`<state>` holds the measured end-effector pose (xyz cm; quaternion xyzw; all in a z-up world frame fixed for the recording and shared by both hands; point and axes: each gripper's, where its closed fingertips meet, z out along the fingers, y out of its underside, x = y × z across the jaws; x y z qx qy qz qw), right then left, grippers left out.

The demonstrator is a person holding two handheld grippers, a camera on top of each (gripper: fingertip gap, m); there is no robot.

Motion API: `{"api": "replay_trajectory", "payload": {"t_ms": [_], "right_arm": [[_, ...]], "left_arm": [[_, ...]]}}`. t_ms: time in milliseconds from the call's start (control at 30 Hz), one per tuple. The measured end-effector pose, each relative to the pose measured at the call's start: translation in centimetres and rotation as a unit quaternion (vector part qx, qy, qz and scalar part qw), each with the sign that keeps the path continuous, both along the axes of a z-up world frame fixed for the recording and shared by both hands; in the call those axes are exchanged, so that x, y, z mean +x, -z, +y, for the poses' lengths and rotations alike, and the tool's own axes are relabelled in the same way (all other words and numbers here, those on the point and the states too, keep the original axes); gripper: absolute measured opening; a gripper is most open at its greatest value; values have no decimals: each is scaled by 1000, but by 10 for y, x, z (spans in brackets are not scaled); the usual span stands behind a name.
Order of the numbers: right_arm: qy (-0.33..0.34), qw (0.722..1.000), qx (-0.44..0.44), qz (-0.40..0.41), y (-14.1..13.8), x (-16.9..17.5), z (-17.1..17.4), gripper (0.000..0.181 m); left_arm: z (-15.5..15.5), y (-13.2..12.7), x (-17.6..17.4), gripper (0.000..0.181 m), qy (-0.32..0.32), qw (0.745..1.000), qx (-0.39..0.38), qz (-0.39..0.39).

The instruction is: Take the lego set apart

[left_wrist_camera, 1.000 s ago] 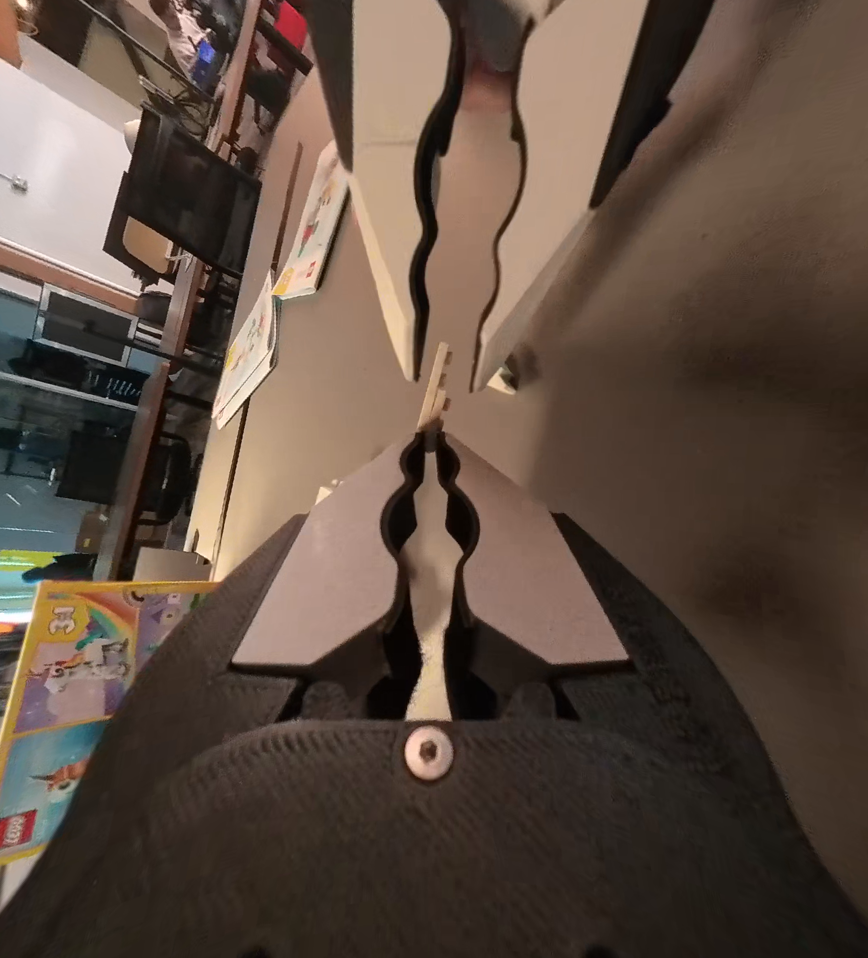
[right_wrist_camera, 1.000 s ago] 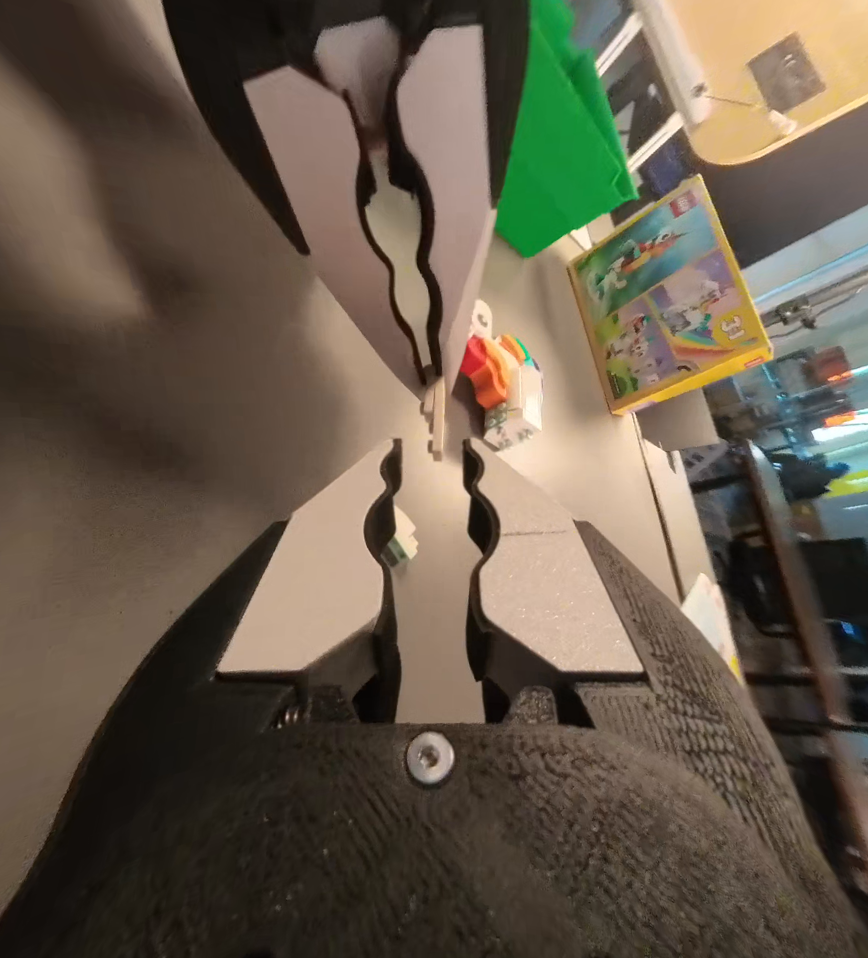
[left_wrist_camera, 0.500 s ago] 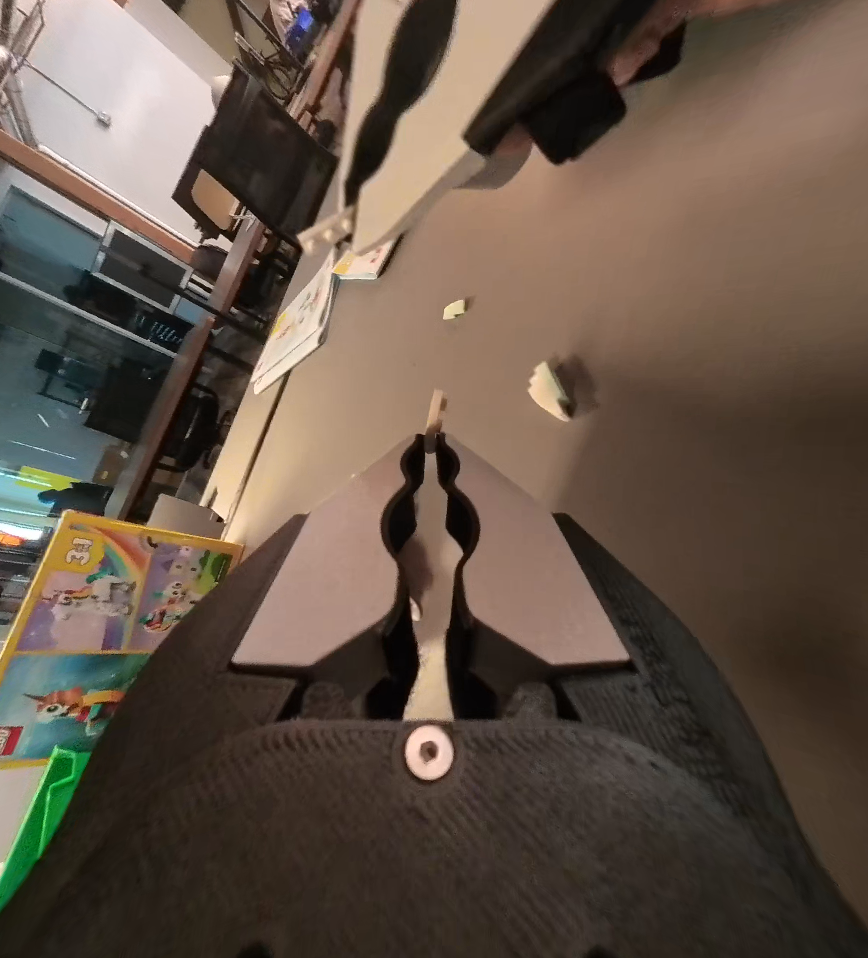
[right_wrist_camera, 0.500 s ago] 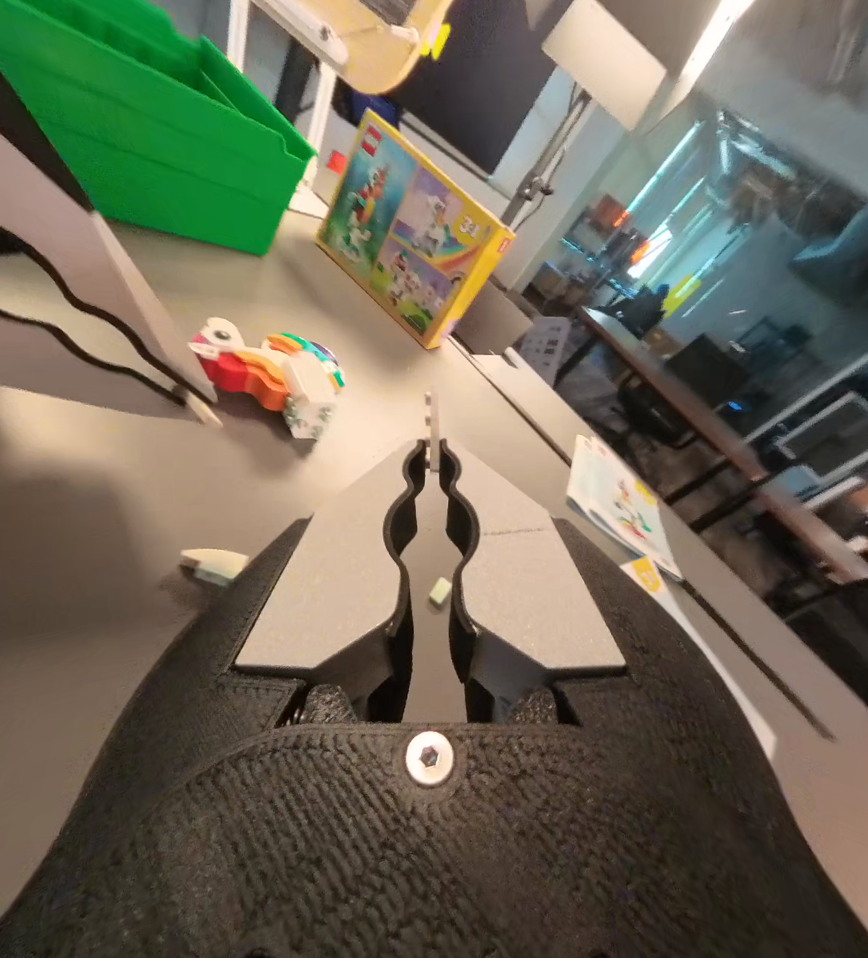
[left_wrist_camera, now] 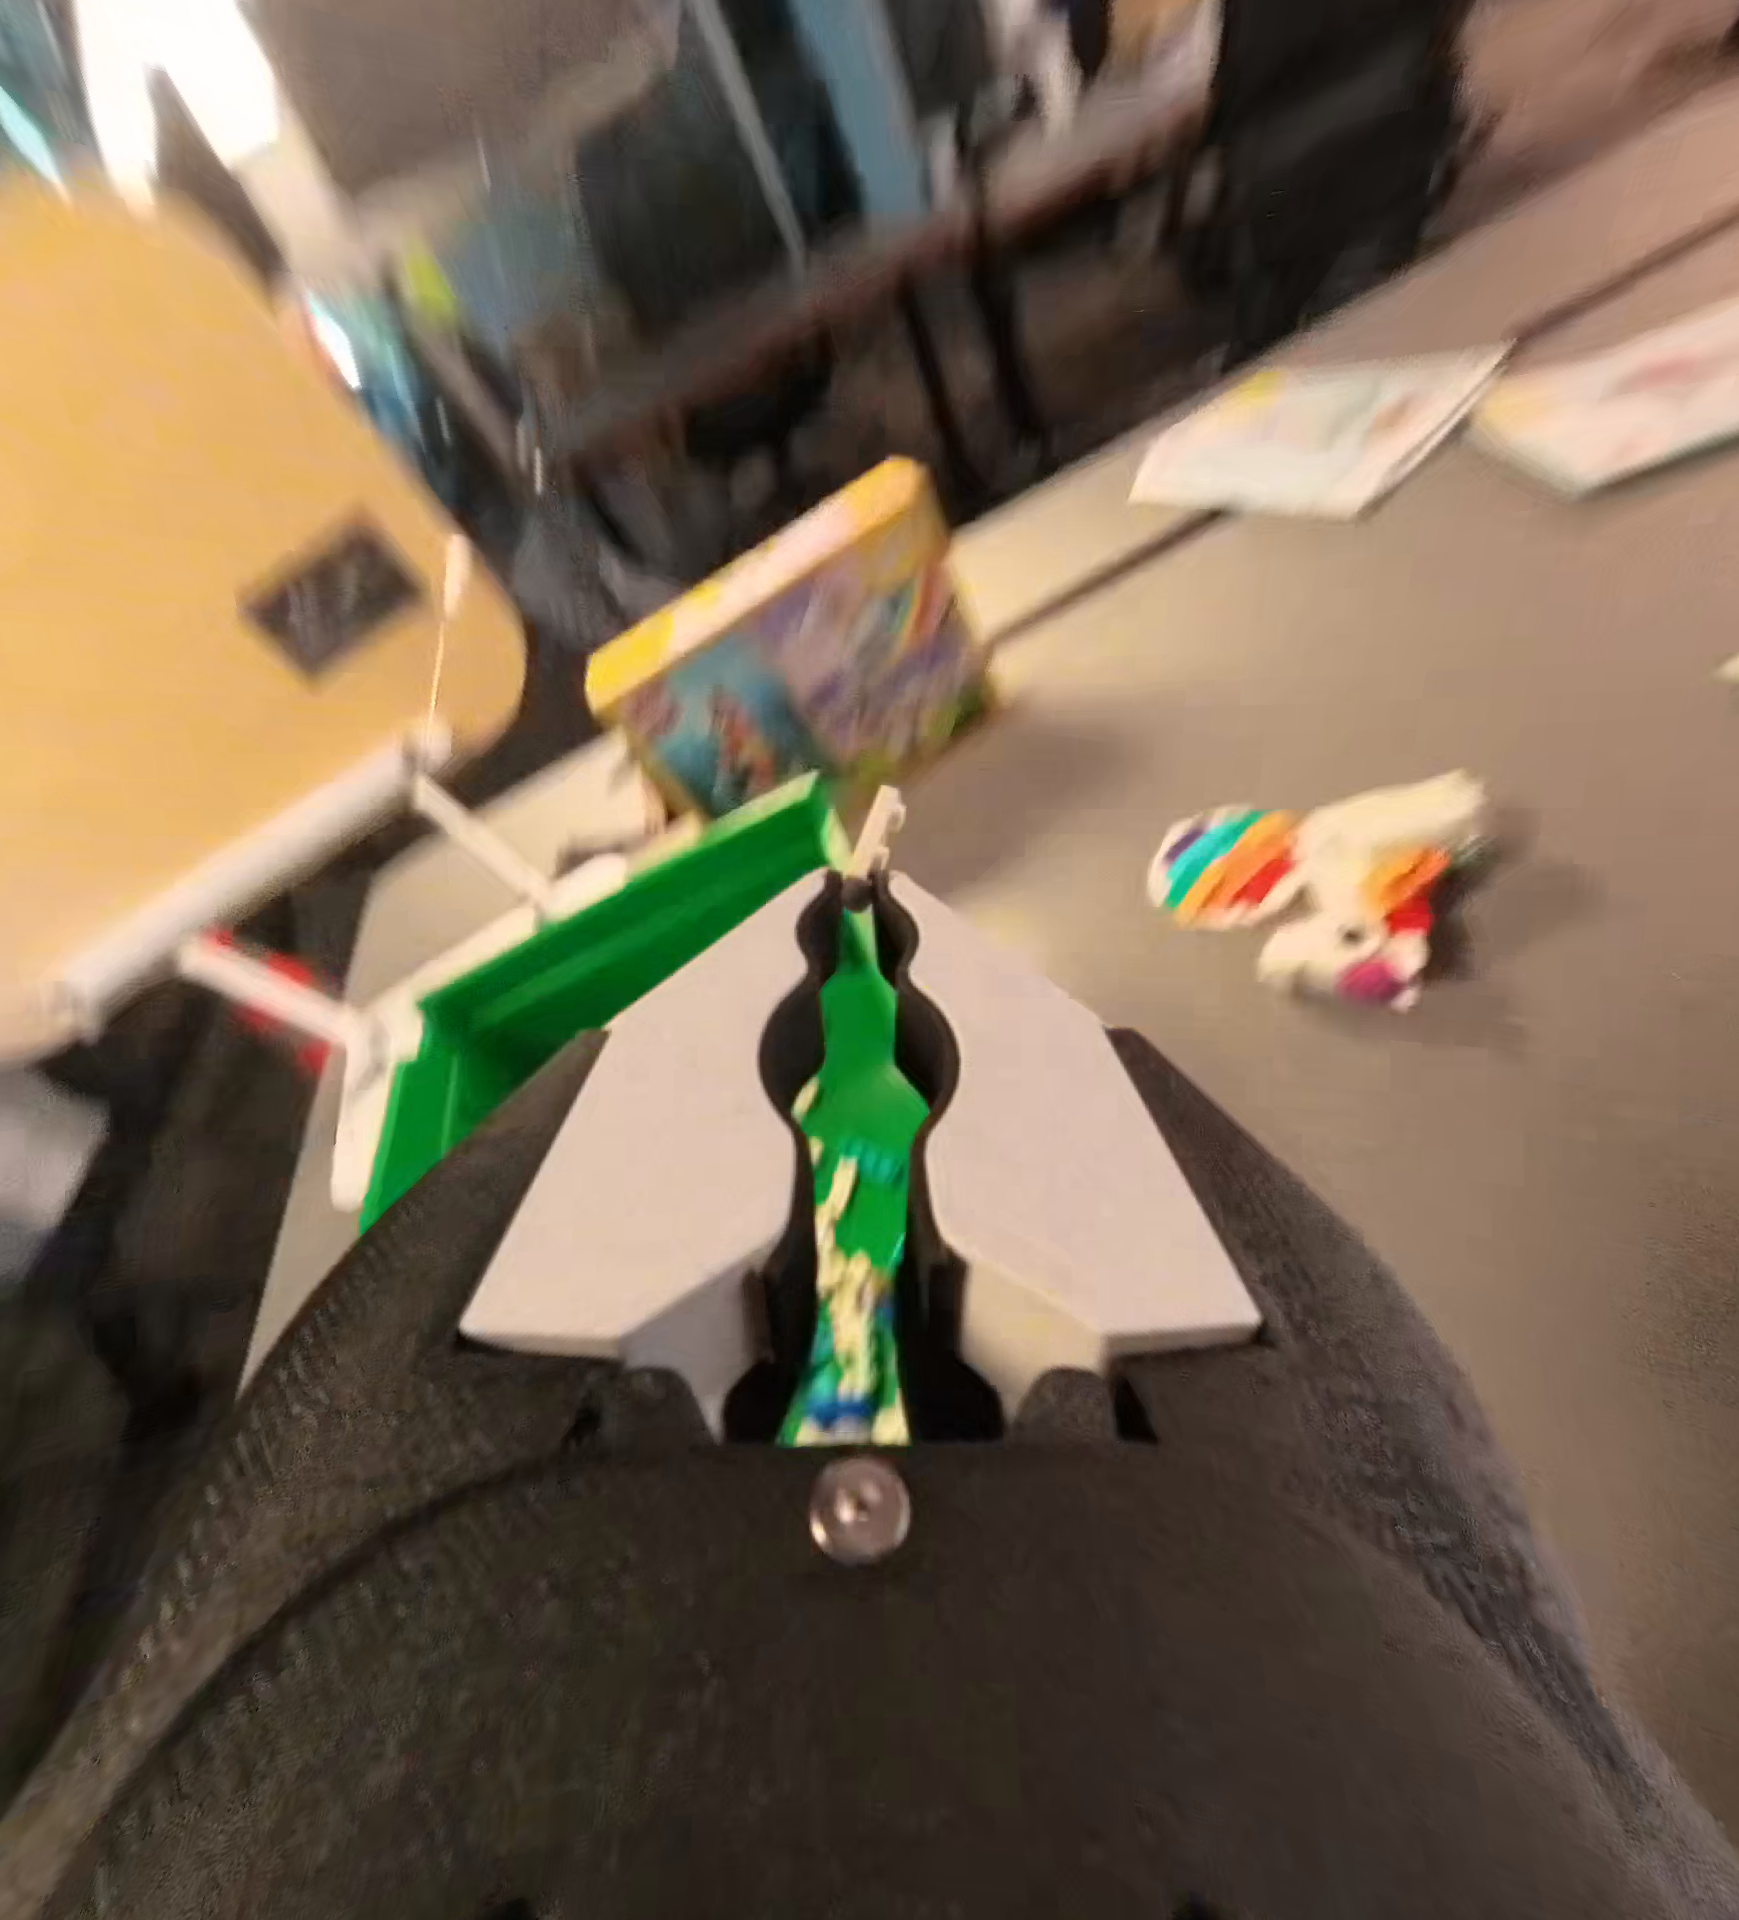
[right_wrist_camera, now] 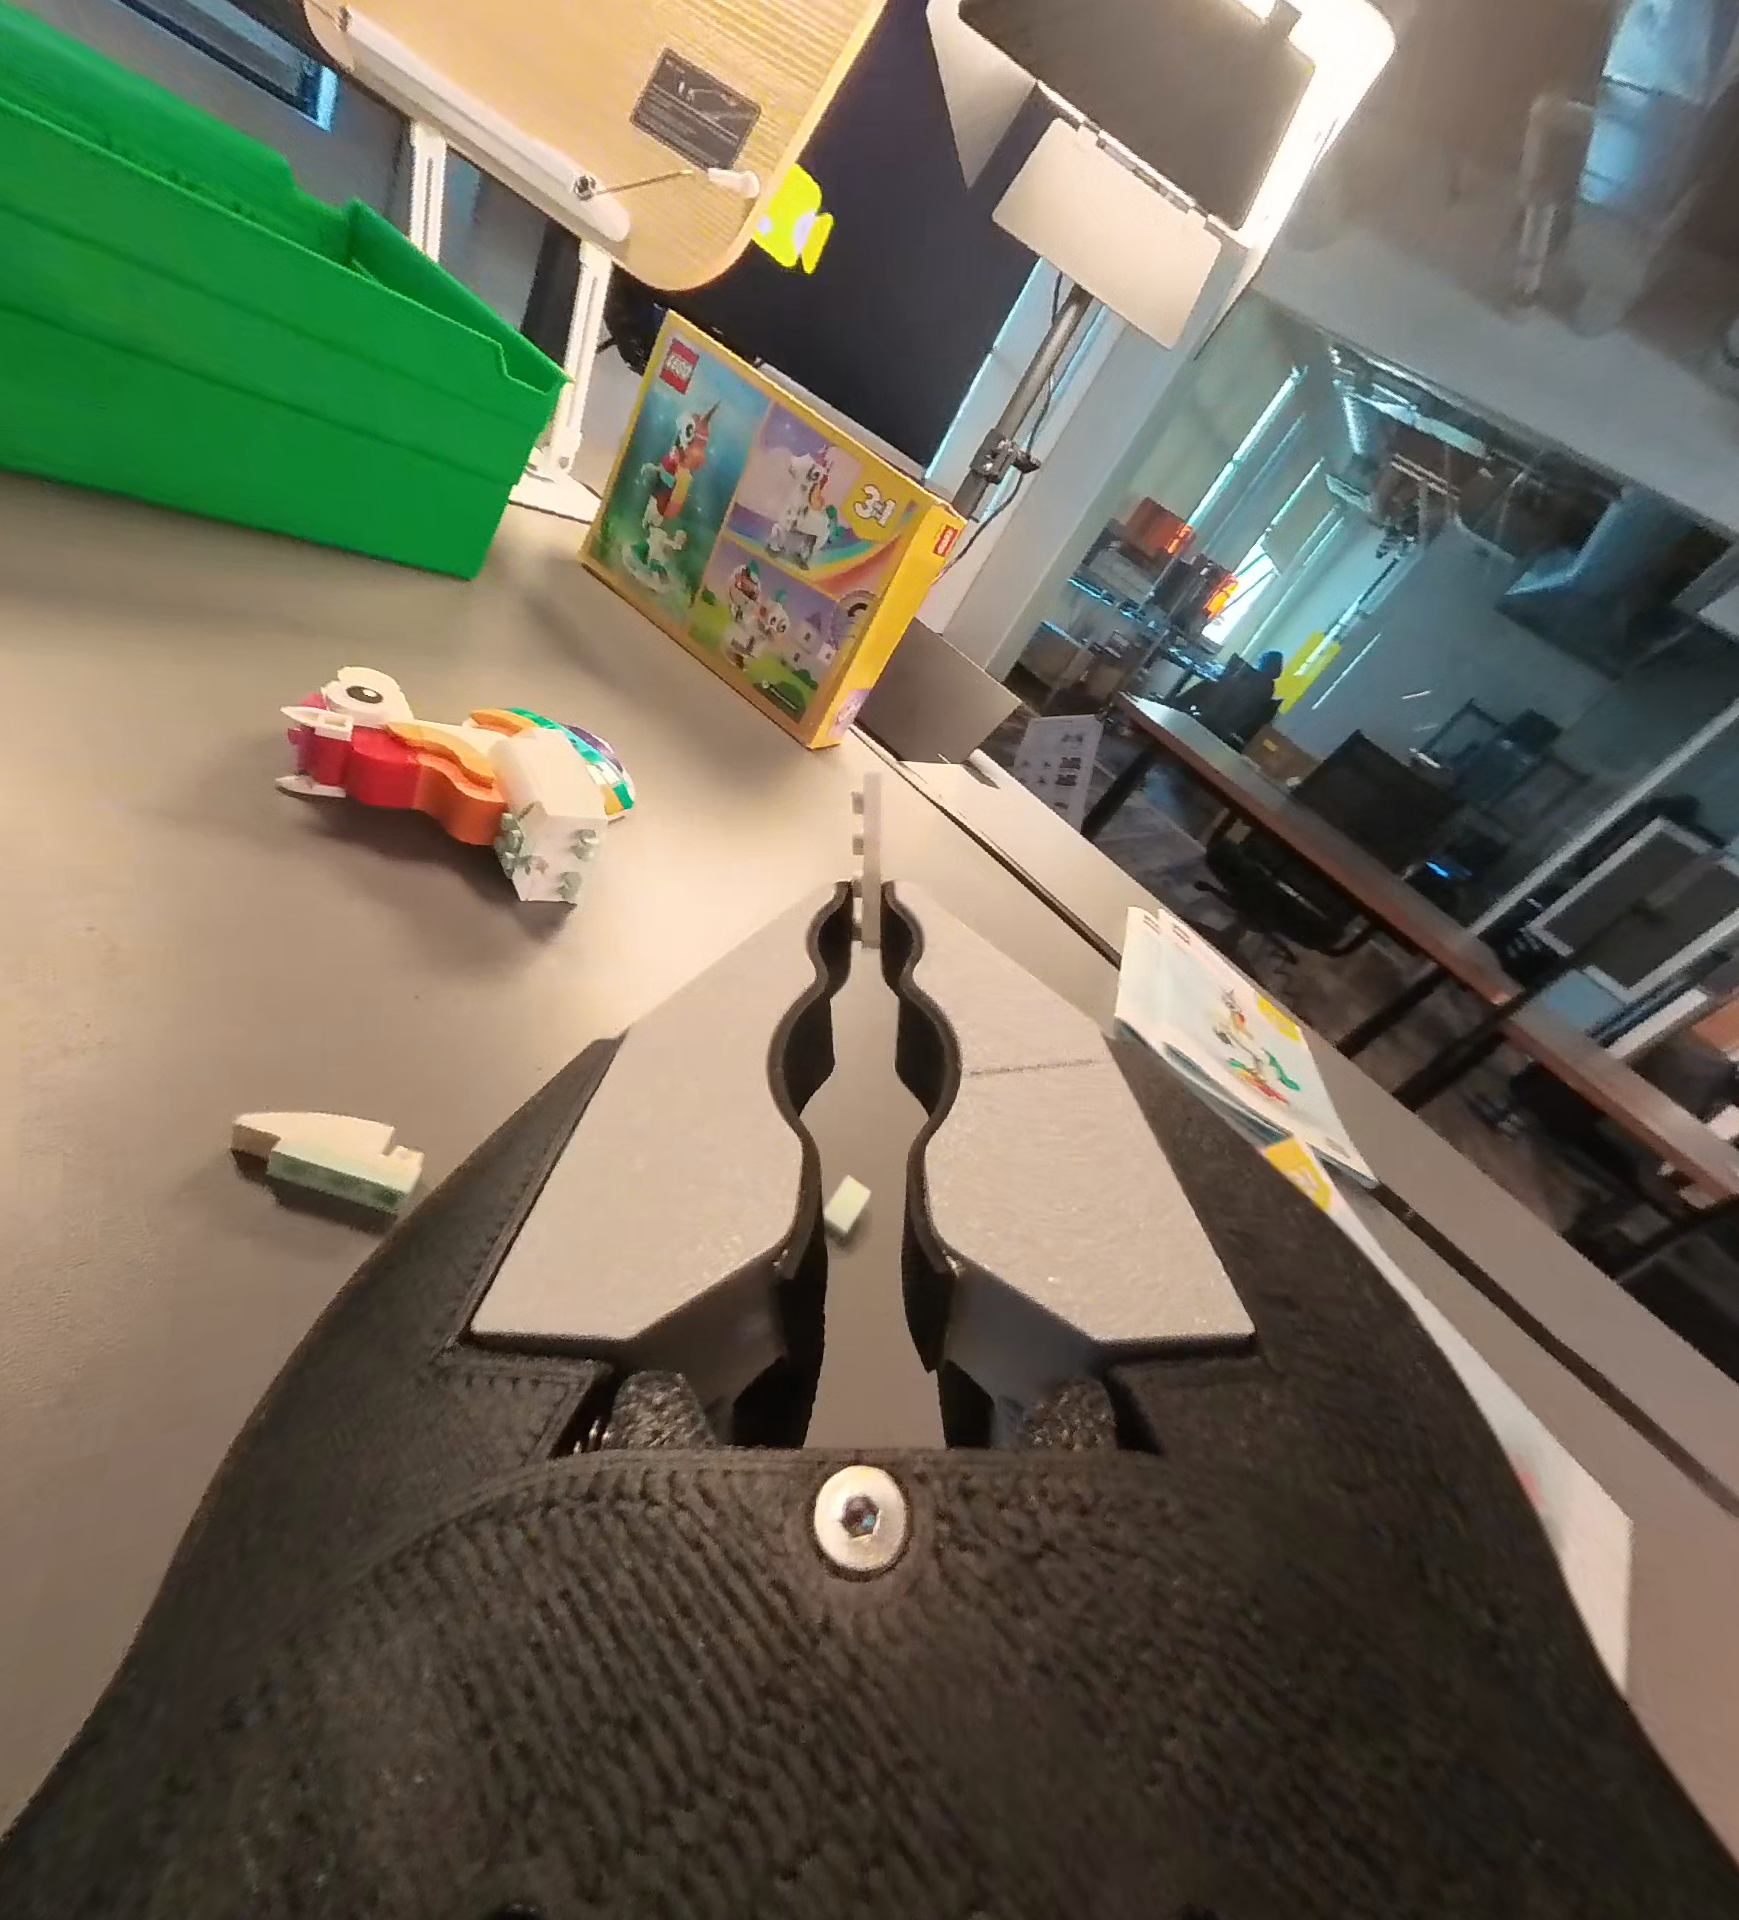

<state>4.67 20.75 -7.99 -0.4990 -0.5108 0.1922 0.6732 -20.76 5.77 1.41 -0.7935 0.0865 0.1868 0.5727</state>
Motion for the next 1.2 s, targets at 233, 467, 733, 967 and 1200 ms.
{"api": "replay_trajectory", "payload": {"t_ms": [233,467,733,967,1200], "right_arm": [[-23,999,2,-24,9,-8,-8,2],[-34,999,-18,-1,3,-6,-9,2],[-56,998,0,9,-4,-8,-20,2],[-153,970,188,-15,-11,-20,-81,3],[-170,896,406,-63,-2,-30,-132,2]], "left_arm": [[-20,109,-88,4,-61,928,-306,-206],[-36,161,-124,16,-150,873,-395,-242],[-19,137,-115,24,-137,899,-329,-254],[1,26,81,30,190,954,-112,-201],[-10,70,221,29,401,885,-150,-185]]}}
